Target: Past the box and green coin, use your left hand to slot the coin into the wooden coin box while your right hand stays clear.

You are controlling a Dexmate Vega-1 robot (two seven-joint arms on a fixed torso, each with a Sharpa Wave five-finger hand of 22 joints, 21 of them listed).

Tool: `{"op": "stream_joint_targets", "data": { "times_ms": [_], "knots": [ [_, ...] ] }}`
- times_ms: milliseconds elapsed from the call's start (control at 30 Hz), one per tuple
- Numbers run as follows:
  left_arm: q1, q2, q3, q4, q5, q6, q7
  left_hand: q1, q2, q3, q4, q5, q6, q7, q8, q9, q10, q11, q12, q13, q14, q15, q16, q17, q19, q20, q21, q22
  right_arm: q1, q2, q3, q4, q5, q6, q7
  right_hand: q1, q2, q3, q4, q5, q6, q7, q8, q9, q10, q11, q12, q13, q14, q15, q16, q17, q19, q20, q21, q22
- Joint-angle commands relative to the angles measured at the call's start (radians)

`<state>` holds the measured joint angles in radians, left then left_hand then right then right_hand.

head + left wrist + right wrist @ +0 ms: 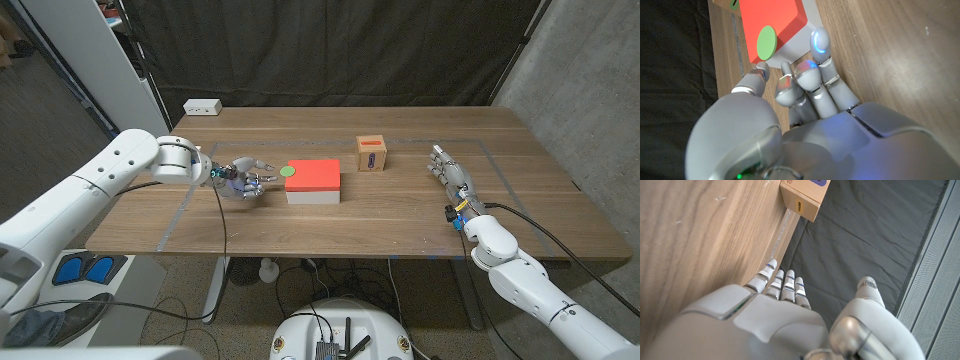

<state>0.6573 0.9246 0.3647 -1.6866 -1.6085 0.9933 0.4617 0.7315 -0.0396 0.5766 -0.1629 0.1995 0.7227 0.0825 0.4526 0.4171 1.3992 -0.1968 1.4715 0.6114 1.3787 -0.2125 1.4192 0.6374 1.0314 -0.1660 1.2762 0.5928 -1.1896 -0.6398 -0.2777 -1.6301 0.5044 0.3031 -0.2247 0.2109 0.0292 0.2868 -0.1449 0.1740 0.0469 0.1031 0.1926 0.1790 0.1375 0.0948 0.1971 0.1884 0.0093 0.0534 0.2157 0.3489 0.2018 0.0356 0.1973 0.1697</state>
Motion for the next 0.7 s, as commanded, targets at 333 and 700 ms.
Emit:
{"op": "stream_joint_targets", "data": {
  "times_ms": [333,700],
  "knots": [
    [0.02,-0.016,-0.016,-0.007,0.067,-0.022,-0.071,-0.018,-0.008,0.008,0.0,-0.004,0.001,-0.002,0.0,-0.006,-0.002,-0.005,0.003,0.017,0.008,0.002,-0.002,0.003,0.008,-0.048,0.012,-0.007,-0.004,-0.006,-0.002,-0.015,-0.006,-0.008,-0.004,0.011,-0.001,0.003,-0.003,0.004,0.007,0.0,0.005,0.005,0.011,-0.004,0.003,0.002,0.01,0.005,0.008,0.001,0.01,0.003,0.0,0.005],
    [0.006,-0.037,-0.008,0.005,0.092,-0.016,-0.076,-0.017,-0.011,0.01,-0.004,-0.005,-0.008,0.007,-0.008,-0.016,-0.004,-0.006,0.004,0.028,0.006,0.002,-0.007,-0.004,0.008,-0.047,0.012,-0.024,-0.006,-0.006,-0.004,-0.012,-0.008,-0.009,-0.003,0.013,0.001,0.003,-0.004,0.004,0.01,0.0,0.006,0.005,0.012,-0.005,0.003,0.002,0.01,0.003,0.008,0.001,0.01,0.003,0.0,0.005]
  ]
}}
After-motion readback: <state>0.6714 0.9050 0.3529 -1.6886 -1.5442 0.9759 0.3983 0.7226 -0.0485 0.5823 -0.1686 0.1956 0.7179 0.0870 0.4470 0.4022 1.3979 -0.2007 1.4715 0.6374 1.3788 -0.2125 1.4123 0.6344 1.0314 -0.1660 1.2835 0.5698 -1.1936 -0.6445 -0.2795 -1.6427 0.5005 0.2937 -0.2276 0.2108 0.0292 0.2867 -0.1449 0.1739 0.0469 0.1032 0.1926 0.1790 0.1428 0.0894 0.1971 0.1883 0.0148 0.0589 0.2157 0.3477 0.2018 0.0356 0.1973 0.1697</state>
